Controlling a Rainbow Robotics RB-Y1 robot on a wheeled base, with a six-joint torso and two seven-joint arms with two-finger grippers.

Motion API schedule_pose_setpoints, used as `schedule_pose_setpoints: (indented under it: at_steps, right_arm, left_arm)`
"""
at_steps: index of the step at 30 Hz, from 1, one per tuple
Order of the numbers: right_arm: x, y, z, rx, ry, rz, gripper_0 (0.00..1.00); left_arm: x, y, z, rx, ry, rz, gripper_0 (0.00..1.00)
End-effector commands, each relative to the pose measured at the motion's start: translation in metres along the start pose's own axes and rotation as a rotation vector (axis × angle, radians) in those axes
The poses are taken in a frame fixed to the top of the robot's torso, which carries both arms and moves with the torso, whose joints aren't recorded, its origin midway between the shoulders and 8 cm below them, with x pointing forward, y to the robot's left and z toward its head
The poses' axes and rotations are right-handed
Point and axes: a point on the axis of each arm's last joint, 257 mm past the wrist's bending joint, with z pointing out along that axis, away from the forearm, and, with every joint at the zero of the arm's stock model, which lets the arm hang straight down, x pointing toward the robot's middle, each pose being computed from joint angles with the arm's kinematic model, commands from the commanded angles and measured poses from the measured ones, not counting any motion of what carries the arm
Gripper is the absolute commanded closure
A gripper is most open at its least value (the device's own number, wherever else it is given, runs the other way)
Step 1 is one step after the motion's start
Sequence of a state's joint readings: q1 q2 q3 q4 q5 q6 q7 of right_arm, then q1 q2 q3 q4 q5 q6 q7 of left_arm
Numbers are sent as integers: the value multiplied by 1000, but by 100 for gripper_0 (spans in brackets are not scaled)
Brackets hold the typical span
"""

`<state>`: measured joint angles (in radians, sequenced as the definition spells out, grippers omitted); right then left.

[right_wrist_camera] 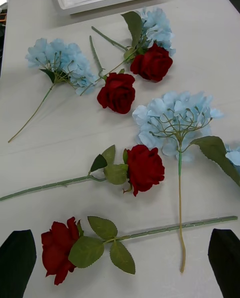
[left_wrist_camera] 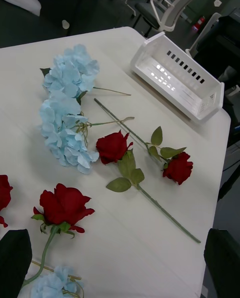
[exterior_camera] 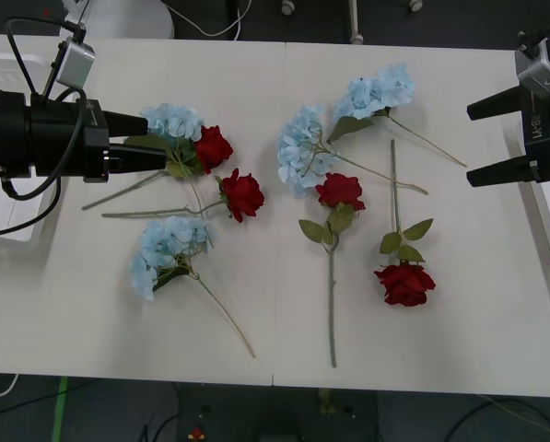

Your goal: Put the red flowers into the right box and the blue flowers into the left box

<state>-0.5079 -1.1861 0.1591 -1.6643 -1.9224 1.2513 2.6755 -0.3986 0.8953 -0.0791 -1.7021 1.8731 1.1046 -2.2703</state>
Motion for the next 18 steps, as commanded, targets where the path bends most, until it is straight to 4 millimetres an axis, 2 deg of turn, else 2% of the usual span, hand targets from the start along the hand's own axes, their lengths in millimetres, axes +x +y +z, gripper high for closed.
schedule_pose_setpoints:
  at_steps: [1, 7, 11, 12, 18]
  right_arm:
    - [6, 4, 4, -15, 19, -30, 0]
    - [-3, -8, -9, 43, 43, -79, 0]
    - [-21, -26, -16, 104, 11, -109, 0]
    - [-27, -31, -17, 114, 2, -117, 0]
    - [-43, -65, -17, 180, 49, -204, 0]
  left_arm:
    - [1, -3, -7, -5, 21, -40, 0]
    - [1, -3, -7, -5, 21, -40, 0]
    - [1, -3, -7, -5, 21, -40, 0]
    - [30, 0, -3, -2, 41, -108, 0]
    - [18, 8, -20, -29, 42, -96, 0]
